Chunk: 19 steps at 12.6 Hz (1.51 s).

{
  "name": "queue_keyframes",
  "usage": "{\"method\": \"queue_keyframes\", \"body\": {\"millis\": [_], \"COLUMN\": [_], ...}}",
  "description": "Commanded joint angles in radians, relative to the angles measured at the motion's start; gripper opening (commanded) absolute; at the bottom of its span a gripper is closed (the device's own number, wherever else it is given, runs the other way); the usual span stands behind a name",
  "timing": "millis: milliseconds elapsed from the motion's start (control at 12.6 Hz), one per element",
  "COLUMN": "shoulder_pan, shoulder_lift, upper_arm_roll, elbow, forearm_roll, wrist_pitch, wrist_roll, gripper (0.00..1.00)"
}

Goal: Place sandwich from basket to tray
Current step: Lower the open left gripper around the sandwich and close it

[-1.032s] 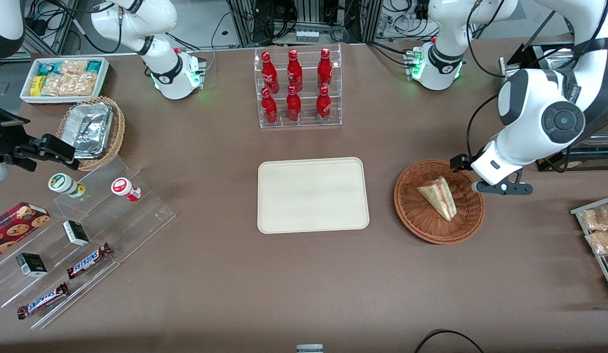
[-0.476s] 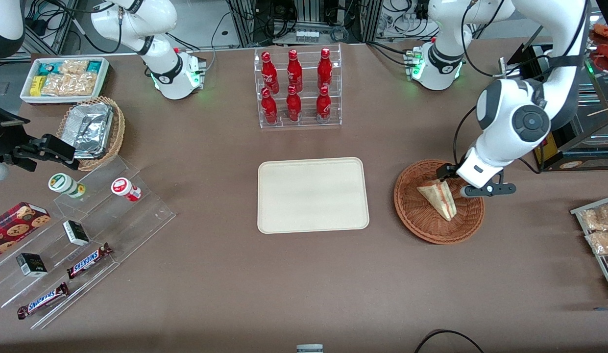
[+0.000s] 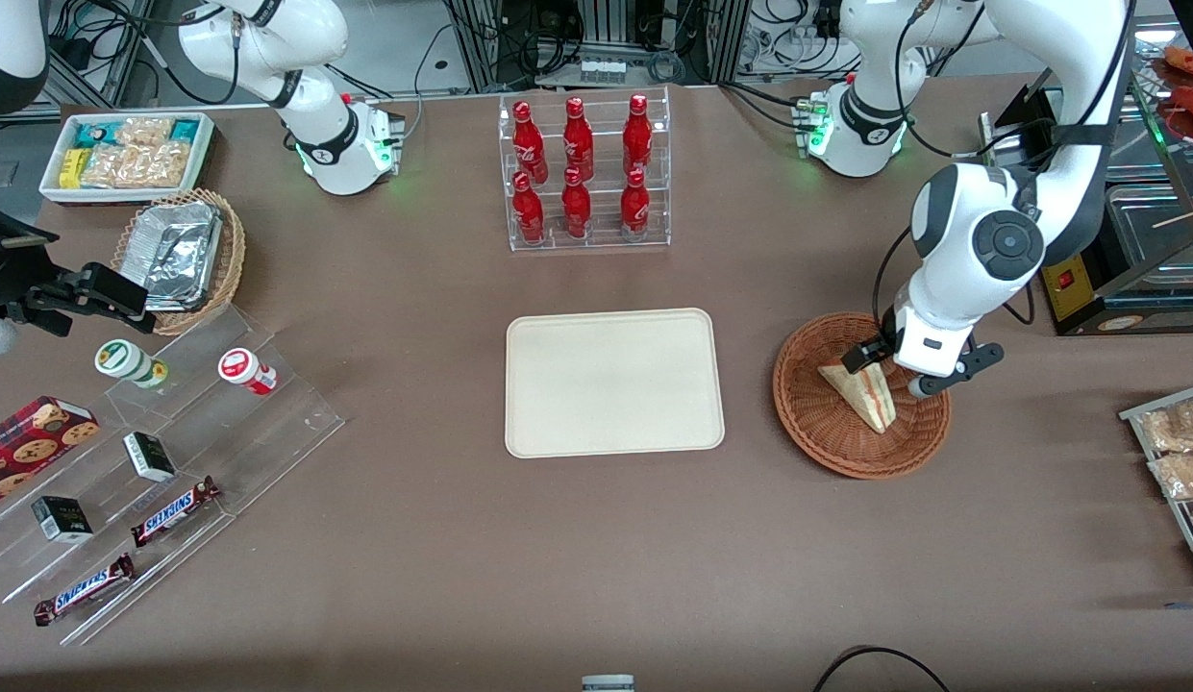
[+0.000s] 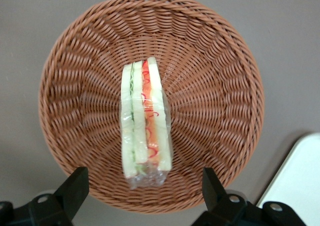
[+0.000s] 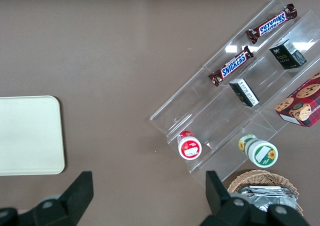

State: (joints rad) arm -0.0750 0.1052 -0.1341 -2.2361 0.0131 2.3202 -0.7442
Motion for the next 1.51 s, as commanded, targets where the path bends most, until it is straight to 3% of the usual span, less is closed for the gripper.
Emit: {"method": "queue_keyframes", "body": {"millis": [0,873,952,1032,1111,1190,1429], "shoulder_pan": [-0.012,0.003,0.003,0.004,0.003,0.004,0.003], "shoulder_lift": [0.002,0.119,0.119,0.117,0.117,0.117,0.11], "upper_arm_roll": [0.004,0.01,0.01,0.01,0.01,0.01,0.01], "elbow": [-0.046,-0.057,-0.057,-0.057,-0.057,-0.057,-0.056], "forearm_roll": [-0.004,-0.004,-0.004,-0.004,-0.004,-0.004,-0.004], "wrist_pitch": [0.073,0.194,0.193,0.191,0.185,0.183,0.179], "wrist_roll": [-0.102,-0.109,-0.109,-0.106,-0.104,-0.106,-0.099], "gripper": [1.0,0.98,0.78,0.44,0.22,0.13,0.1]}}
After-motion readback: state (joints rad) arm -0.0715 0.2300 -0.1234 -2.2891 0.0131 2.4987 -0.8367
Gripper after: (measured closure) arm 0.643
